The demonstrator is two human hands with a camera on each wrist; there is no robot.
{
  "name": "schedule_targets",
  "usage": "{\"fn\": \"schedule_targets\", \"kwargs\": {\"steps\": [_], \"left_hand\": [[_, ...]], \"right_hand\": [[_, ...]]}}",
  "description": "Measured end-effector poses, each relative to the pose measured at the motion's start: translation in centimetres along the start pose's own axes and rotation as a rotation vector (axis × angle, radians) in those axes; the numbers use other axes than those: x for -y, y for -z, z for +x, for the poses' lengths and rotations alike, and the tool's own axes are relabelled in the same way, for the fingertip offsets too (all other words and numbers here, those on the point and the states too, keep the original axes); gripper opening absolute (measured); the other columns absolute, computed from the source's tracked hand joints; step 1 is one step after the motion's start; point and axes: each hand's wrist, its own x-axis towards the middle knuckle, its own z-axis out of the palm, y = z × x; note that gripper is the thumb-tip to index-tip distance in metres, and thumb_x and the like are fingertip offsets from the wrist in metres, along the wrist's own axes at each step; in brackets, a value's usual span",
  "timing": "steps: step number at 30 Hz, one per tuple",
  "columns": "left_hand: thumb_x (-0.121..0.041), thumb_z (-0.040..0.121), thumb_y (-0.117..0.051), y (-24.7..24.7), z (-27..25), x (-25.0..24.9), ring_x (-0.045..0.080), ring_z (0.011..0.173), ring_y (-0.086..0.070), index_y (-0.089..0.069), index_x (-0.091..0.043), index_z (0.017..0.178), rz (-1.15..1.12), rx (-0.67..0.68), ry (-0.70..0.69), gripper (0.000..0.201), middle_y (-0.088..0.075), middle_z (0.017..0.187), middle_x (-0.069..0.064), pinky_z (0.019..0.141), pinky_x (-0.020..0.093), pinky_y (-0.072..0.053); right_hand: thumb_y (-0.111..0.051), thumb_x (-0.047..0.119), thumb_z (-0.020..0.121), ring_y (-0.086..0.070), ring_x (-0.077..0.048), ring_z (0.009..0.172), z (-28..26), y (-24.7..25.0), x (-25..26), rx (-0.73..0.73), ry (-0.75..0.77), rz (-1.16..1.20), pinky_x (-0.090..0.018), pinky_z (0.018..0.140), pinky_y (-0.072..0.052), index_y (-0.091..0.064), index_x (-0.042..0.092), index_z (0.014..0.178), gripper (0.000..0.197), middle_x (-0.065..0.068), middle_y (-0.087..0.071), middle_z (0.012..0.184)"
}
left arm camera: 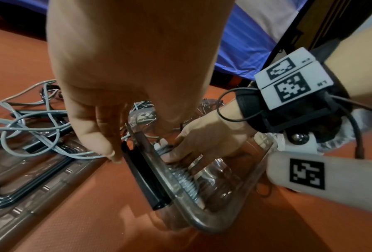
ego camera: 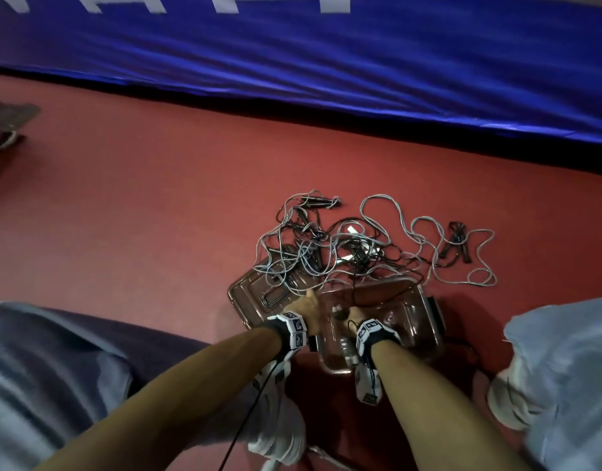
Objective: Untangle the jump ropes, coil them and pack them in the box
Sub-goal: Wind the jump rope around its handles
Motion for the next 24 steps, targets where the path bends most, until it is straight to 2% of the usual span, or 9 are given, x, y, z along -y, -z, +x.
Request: {"fn": "schedule_targets", "kwargs": {"steps": [3,5,7,9,13,16,18,21,24], "left_hand": [[-0.035,0.091,-0.052,-0.9,1.3,0.5,0.029,0.110,-0.061,-0.041,-0.009,0.133,0.063,-0.041,-0.027,0.051,-0.055,0.125,0.006,0.089,0.041,-0.055],[-0.042,0.094,-0.048,-0.6,1.2,0.4,0.029,0.117,-0.053,-0.044,-0.008,0.134,0.032,-0.117,-0.054,0.052,-0.050,0.130,0.009,0.096,0.045,-0.052],[-0.038,0.095,-0.046,-0.4,1.6,0.2,0.032,0.119,-0.051,-0.045,-0.005,0.135,-0.017,-0.178,-0.102,0.052,-0.051,0.128,0.013,0.099,0.045,-0.049],[-0.038,0.094,-0.043,-0.2,2.5,-0.2,0.034,0.117,-0.053,-0.052,-0.008,0.130,-0.027,-0.210,-0.169,0.048,-0.053,0.123,0.011,0.098,0.043,-0.048],[-0.045,0.096,-0.040,0.6,3.4,-2.4,0.036,0.112,-0.058,-0.052,-0.011,0.133,-0.056,-0.230,-0.226,0.052,-0.059,0.124,0.013,0.096,0.046,-0.049],[-0.054,0.093,-0.034,0.6,4.4,-4.5,0.036,0.108,-0.063,-0.057,-0.016,0.126,-0.046,-0.280,-0.274,0.055,-0.065,0.122,0.011,0.094,0.046,-0.050],[-0.057,0.090,-0.031,0.7,4.7,-5.9,0.035,0.112,-0.062,-0.061,-0.019,0.121,-0.017,-0.291,-0.322,0.057,-0.067,0.121,0.009,0.096,0.044,-0.046],[-0.060,0.088,-0.043,0.6,4.9,-8.0,0.032,0.112,-0.060,-0.059,-0.024,0.122,0.149,-0.320,-0.450,0.052,-0.066,0.118,0.006,0.095,0.041,-0.043],[-0.067,0.080,-0.055,0.7,5.0,-9.7,0.029,0.123,-0.053,-0.045,-0.033,0.143,0.225,-0.281,-0.546,0.073,-0.057,0.135,0.003,0.103,0.043,-0.037]], "right_hand": [[-0.058,0.027,0.103,-0.059,-0.034,0.127,-2.4,0.4,1.6,0.023,-0.049,-0.019,-0.035,0.102,-0.044,-0.063,0.001,0.133,0.040,-0.022,-0.062,0.136],[-0.048,0.018,0.108,-0.050,-0.035,0.135,-2.5,0.3,1.7,0.004,-0.087,0.034,-0.034,0.108,-0.038,-0.056,-0.005,0.138,0.039,-0.020,-0.055,0.144],[-0.051,0.030,0.107,-0.057,-0.035,0.128,-2.9,0.5,1.7,-0.066,-0.093,0.098,-0.035,0.105,-0.042,-0.066,-0.003,0.126,0.041,-0.019,-0.064,0.133],[-0.064,0.043,0.096,-0.067,-0.035,0.112,-3.3,1.2,1.4,-0.099,-0.098,0.107,-0.033,0.087,-0.048,-0.074,0.003,0.108,0.043,-0.018,-0.073,0.114],[-0.066,0.034,0.087,-0.069,-0.035,0.100,-1.5,3.1,-0.1,-0.205,-0.174,0.442,-0.034,0.081,-0.052,-0.072,0.005,0.108,0.037,-0.012,-0.074,0.103],[-0.068,0.034,0.071,-0.072,-0.032,0.084,0.1,4.4,-1.7,-0.233,-0.263,0.859,-0.046,0.077,-0.063,-0.074,0.003,0.103,0.045,-0.009,-0.075,0.094],[-0.074,0.025,0.065,-0.073,-0.031,0.075,0.1,5.6,-2.5,-0.266,-0.305,1.044,-0.054,0.080,-0.062,-0.076,0.004,0.089,0.032,-0.011,-0.076,0.084],[-0.075,0.030,0.056,-0.074,-0.032,0.080,0.3,6.8,-4.1,-0.272,-0.292,1.059,-0.053,0.080,-0.062,-0.076,0.007,0.085,0.037,-0.012,-0.077,0.089],[-0.070,0.044,0.075,-0.070,-0.032,0.103,0.8,7.2,-4.7,-0.240,-0.202,0.986,-0.050,0.092,-0.058,-0.073,0.008,0.106,0.047,-0.011,-0.073,0.111]]}}
